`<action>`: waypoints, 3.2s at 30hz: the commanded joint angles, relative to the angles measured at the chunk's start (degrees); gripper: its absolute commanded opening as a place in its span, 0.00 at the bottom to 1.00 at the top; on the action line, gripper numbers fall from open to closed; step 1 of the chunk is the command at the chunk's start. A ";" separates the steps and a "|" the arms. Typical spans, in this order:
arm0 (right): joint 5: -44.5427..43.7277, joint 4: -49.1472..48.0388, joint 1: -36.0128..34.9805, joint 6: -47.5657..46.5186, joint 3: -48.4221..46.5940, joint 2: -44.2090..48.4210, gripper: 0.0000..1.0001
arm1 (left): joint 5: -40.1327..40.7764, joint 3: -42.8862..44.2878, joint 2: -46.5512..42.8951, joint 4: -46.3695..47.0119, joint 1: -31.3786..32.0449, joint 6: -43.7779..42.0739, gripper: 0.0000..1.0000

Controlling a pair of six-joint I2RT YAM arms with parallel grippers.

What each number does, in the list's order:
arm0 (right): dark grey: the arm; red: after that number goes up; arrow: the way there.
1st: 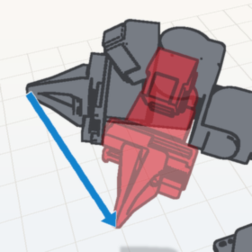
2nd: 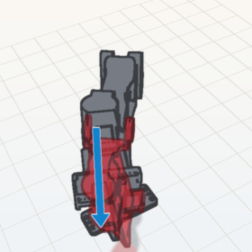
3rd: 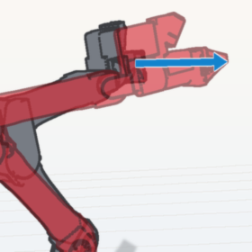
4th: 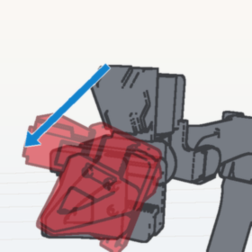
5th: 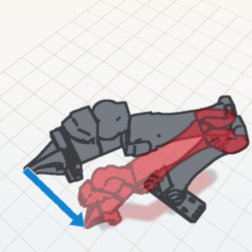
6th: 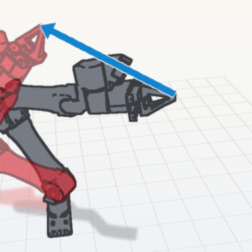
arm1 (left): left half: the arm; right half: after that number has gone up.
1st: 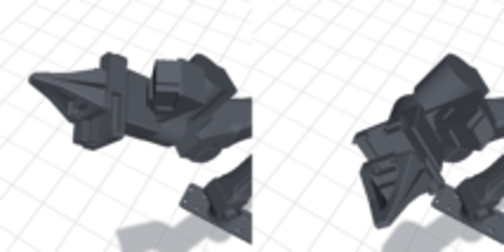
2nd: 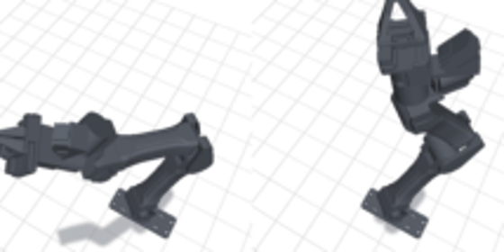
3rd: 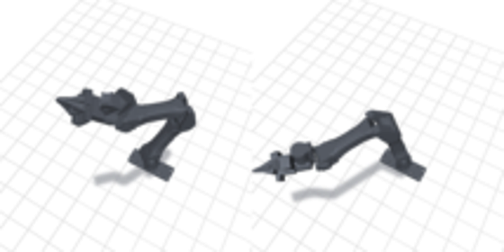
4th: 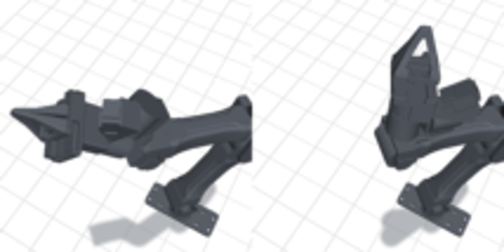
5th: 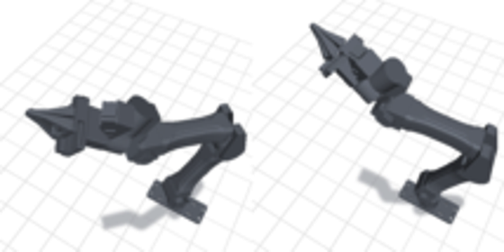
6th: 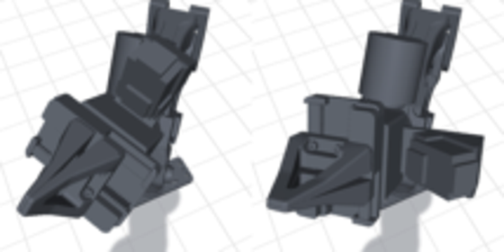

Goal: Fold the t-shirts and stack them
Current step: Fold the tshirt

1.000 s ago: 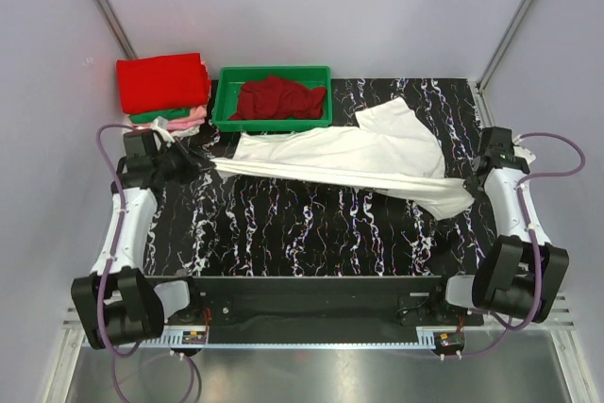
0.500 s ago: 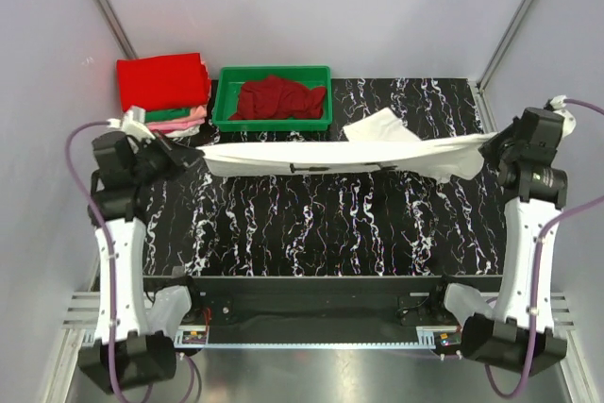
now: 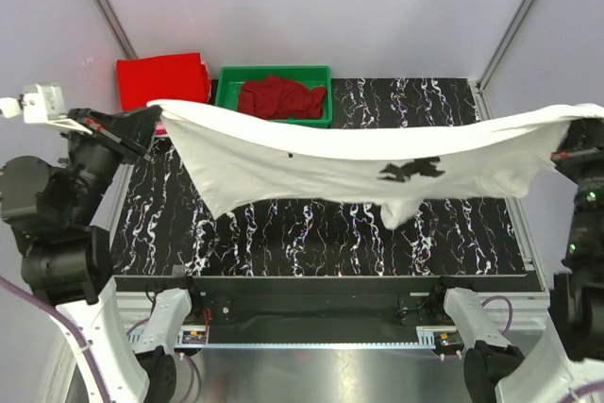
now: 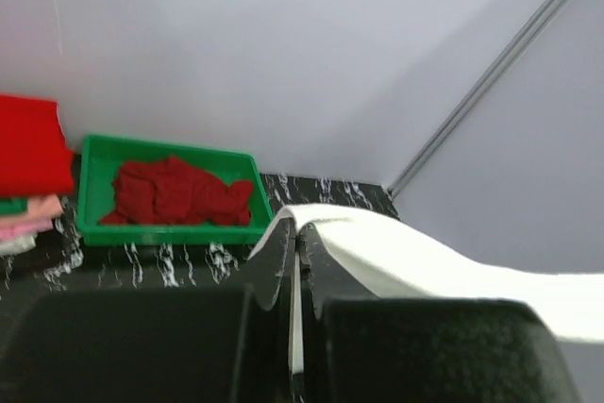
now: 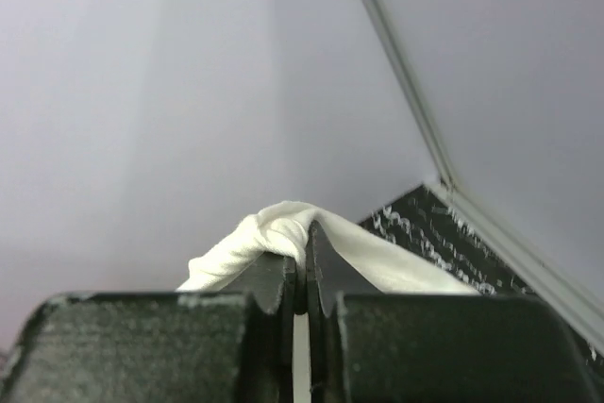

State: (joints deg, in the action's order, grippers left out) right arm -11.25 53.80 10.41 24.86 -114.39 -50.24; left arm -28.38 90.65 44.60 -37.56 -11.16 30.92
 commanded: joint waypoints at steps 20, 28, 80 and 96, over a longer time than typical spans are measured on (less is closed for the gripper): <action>19.93 -21.04 1.71 -1.06 2.93 -43.69 0.99 | -1.57 -4.68 32.11 21.49 -1.06 1.25 0.33; 21.00 -24.54 1.71 -0.61 28.50 -27.14 1.00 | -2.74 -23.67 25.73 17.97 -0.88 -2.78 0.99; 17.92 -20.14 1.71 2.47 59.63 -16.56 1.00 | 26.97 -55.14 33.45 19.46 48.25 20.94 0.50; 16.01 -12.86 -5.01 14.85 68.93 -12.70 1.00 | 18.99 -58.66 14.99 8.46 25.31 7.67 0.00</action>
State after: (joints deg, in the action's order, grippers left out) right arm 7.29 35.62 10.76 33.52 -49.06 -65.19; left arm -6.15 32.53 62.06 -26.65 16.67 43.18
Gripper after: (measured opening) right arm 0.994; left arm 0.020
